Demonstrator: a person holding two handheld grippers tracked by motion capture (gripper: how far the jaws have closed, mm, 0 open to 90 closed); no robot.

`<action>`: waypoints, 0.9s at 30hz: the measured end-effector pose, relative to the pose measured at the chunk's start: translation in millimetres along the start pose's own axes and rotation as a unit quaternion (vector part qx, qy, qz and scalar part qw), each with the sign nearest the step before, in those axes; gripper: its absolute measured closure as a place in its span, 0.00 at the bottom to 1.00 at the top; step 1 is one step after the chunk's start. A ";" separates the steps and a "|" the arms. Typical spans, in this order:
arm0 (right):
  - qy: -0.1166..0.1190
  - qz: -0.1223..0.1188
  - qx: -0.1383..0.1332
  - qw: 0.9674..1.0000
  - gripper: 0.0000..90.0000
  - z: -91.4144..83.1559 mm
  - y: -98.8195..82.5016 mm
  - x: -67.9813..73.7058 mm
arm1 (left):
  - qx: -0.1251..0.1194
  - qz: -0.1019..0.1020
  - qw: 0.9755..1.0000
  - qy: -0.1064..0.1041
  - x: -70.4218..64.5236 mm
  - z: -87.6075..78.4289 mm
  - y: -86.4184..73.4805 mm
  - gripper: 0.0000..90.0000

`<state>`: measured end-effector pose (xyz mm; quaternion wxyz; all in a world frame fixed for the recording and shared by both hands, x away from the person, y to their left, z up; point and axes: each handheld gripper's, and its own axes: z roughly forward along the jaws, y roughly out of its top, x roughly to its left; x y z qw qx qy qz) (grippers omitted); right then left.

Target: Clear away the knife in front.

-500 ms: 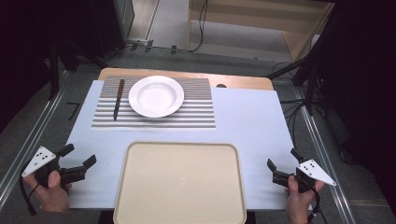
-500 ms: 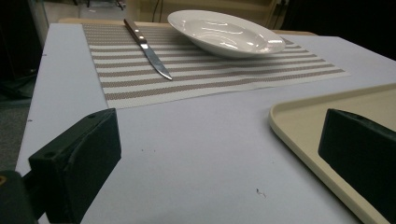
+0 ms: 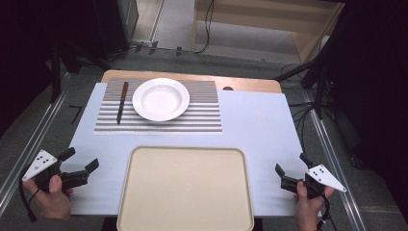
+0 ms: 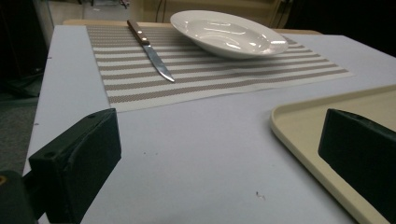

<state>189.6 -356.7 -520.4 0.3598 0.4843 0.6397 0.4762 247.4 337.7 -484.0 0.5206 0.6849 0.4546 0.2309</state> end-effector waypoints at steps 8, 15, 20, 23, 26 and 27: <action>0.000 0.000 0.000 1.000 0.00 -0.1 -0.1 0.2 | 0.008 0.007 1.000 -0.007 -7.3 6.3 13.0 0.00; 0.002 0.000 -0.001 1.000 0.00 -0.1 -0.1 0.3 | 0.025 -0.001 1.000 -0.014 -8.9 14.6 27.8 0.00; 0.004 -0.001 -0.002 1.000 0.00 -0.4 -0.3 0.2 | 0.031 0.004 0.999 -0.018 -10.2 21.7 41.1 0.00; 0.005 0.000 -0.002 1.000 0.00 -0.4 -0.3 0.2 | 0.033 0.006 0.999 -0.020 -10.4 26.8 48.7 0.00; 0.005 0.000 -0.002 1.000 0.00 -0.3 -0.3 0.1 | 0.037 0.006 0.999 -0.020 -10.6 30.5 54.2 0.00; 0.005 -0.001 -0.002 1.000 0.00 -0.3 -0.3 0.1 | 0.038 0.006 0.999 -0.023 -10.9 34.3 59.5 0.00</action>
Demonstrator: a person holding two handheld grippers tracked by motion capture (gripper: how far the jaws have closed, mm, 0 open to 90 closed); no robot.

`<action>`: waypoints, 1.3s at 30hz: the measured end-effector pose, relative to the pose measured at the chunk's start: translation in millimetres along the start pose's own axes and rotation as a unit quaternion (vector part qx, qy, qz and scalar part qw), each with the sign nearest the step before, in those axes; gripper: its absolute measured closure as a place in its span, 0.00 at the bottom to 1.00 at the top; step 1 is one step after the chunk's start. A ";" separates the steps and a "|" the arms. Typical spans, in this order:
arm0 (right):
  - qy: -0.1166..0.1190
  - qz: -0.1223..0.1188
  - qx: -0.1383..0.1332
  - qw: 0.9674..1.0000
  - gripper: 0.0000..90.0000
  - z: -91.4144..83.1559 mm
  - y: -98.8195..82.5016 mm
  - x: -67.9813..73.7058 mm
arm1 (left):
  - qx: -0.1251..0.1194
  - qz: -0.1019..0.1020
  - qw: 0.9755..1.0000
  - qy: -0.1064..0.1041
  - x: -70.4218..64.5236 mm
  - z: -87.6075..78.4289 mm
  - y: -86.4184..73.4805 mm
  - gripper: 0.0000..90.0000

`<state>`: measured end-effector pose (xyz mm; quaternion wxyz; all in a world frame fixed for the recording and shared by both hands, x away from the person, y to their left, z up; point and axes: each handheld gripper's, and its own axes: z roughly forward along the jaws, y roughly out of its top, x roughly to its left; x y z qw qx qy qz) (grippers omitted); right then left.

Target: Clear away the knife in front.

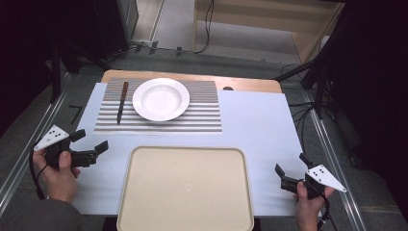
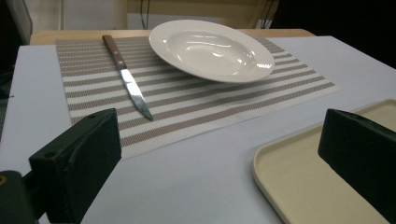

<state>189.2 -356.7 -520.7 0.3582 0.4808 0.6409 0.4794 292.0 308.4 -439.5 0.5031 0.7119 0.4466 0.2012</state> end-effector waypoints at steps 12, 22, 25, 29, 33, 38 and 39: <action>0.000 -0.001 0.001 1.000 0.00 0.1 -0.1 0.3 | 0.026 -0.010 1.000 0.012 7.8 21.7 21.2 0.05; -0.001 -0.001 0.001 1.000 0.00 0.2 -0.1 0.5 | 0.040 -0.006 0.999 -0.004 15.4 36.5 39.7 0.06; 0.000 -0.001 0.001 1.000 0.00 0.1 -0.1 0.5 | 0.046 -0.007 0.999 0.003 18.2 41.9 44.5 0.12; 0.000 -0.001 0.001 1.000 0.00 0.1 -0.1 0.6 | 0.056 -0.010 0.998 -0.001 22.5 48.7 48.3 0.16; 0.000 -0.003 0.001 1.000 0.00 0.2 -0.1 0.6 | 0.070 -0.026 0.997 -0.008 29.9 59.5 52.4 0.20; -0.001 -0.007 0.002 1.000 0.00 0.6 0.0 0.9 | 0.092 -0.045 0.995 0.007 41.4 75.8 59.5 0.20; -0.001 -0.007 0.002 1.000 0.00 0.6 0.0 0.9 | 0.092 -0.045 0.995 0.007 41.4 75.8 59.5 0.20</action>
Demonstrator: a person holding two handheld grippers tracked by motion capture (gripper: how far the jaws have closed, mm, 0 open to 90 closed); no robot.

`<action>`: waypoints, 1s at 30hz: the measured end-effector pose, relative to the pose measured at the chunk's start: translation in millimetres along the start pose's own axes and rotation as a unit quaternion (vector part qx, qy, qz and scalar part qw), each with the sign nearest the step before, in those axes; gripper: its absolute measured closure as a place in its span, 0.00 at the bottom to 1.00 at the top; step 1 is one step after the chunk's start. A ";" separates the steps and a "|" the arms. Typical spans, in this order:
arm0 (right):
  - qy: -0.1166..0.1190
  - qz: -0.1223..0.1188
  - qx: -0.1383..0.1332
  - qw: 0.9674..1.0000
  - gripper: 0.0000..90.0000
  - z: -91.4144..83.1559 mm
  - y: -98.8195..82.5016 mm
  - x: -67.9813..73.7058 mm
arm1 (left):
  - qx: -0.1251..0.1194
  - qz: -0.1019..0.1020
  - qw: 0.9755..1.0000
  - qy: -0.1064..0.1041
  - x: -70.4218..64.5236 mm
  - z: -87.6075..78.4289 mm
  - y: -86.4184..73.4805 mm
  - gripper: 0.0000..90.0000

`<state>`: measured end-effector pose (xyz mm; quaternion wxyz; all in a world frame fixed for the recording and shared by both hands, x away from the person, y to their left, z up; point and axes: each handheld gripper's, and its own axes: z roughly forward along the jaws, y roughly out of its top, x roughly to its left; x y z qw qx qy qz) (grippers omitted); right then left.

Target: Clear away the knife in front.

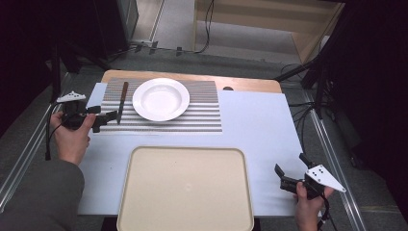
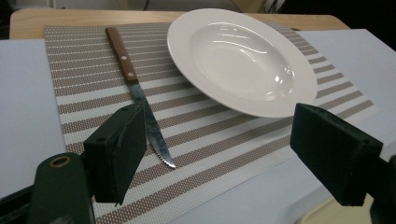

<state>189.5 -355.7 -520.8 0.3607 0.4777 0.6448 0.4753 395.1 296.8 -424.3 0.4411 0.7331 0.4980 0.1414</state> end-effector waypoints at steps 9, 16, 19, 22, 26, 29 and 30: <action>-0.002 -0.004 0.002 1.000 0.00 1.1 0.4 1.2 | 0.023 -0.029 0.999 0.025 17.8 22.2 18.0 0.33; -0.002 -0.004 0.001 1.000 0.00 1.2 0.2 1.3 | 0.041 -0.029 0.998 0.038 21.3 36.7 31.8 0.42; -0.002 -0.004 0.001 1.000 0.00 1.2 0.4 1.3 | 0.053 -0.031 0.997 0.044 23.6 44.8 40.0 0.44; -0.001 -0.005 0.001 1.000 0.00 1.4 0.4 1.5 | 0.060 -0.035 0.996 0.049 25.8 52.3 47.8 0.46; 0.000 -0.005 0.000 1.000 0.00 1.4 0.3 1.4 | 0.082 -0.043 0.994 0.059 29.0 66.3 54.6 0.50; -0.001 -0.005 0.000 1.000 0.00 1.6 0.4 1.6 | 0.090 -0.045 0.993 0.068 31.3 73.0 56.5 0.54; -0.001 -0.005 0.000 1.000 0.00 1.6 0.4 1.6 | 0.092 -0.049 0.992 0.070 32.6 75.9 57.1 0.54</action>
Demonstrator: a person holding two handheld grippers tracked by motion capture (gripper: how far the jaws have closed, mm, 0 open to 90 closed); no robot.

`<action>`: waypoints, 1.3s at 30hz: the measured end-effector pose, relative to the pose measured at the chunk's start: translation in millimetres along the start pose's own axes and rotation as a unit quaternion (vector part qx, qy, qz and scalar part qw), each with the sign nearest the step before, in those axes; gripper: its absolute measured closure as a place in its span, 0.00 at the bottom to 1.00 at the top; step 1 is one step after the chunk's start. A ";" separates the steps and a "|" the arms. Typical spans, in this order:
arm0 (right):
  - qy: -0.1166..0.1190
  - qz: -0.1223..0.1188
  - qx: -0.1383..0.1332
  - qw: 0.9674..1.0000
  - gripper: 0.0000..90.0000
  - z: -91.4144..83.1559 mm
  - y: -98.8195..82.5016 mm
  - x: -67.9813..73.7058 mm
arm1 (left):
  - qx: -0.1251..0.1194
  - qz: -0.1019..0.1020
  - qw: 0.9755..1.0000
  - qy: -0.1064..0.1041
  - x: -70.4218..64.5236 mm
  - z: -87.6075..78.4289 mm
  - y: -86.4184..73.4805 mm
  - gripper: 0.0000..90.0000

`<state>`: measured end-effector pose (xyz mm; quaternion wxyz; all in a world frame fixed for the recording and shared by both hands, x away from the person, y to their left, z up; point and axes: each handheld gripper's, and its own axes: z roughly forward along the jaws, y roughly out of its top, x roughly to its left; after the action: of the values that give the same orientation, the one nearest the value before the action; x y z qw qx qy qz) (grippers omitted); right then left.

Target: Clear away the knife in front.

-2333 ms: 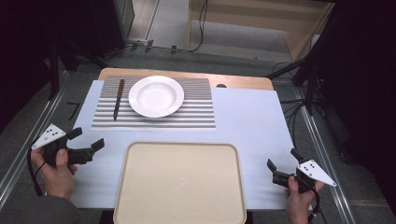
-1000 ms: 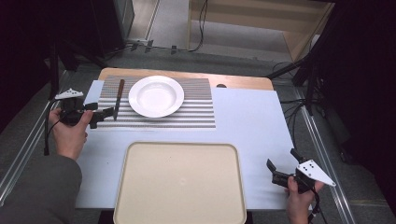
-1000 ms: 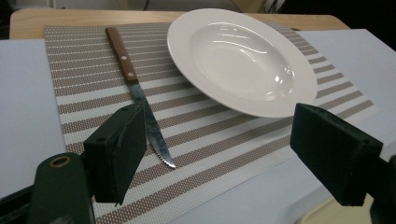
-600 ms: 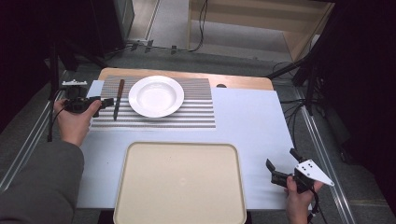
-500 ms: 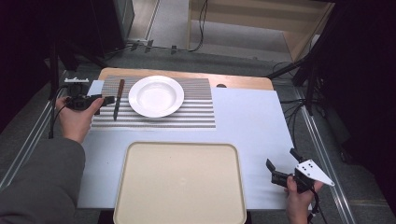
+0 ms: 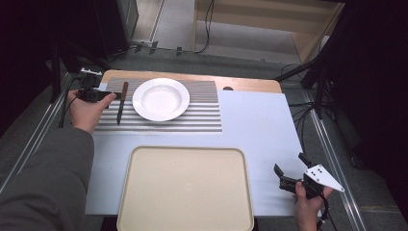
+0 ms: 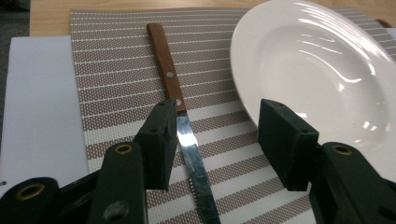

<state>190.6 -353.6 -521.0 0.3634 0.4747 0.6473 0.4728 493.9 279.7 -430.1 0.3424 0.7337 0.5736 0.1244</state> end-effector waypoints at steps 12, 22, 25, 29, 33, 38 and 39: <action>-0.005 -0.001 0.003 1.000 0.00 0.2 -0.1 0.7 | 0.026 -0.029 0.999 0.015 6.1 31.3 4.4 0.67; -0.007 -0.008 0.006 1.000 0.00 1.6 0.1 1.9 | 0.035 -0.031 0.998 0.037 5.8 51.1 10.7 0.75; -0.009 -0.007 0.007 1.000 0.00 1.8 0.0 2.3 | 0.041 -0.035 0.997 0.053 7.1 58.3 8.5 0.77; -0.009 -0.009 0.007 1.000 0.00 2.1 0.1 2.4 | 0.044 -0.039 0.997 0.058 9.2 63.6 7.0 0.77; -0.010 -0.010 0.008 1.000 0.00 2.4 0.2 2.6 | 0.040 -0.039 0.997 0.060 9.2 66.9 6.7 0.77; -0.011 -0.011 0.009 1.000 0.00 2.6 0.2 2.9 | 0.038 -0.038 0.997 0.063 9.9 69.3 5.9 0.78; -0.012 -0.011 0.009 1.000 0.00 2.7 0.2 2.8 | 0.036 -0.031 0.996 0.070 7.9 70.4 5.5 0.78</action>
<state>192.4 -350.2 -521.6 0.3720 0.4760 0.6526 0.4574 541.0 261.1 -480.0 0.2781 0.7169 0.6229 0.1439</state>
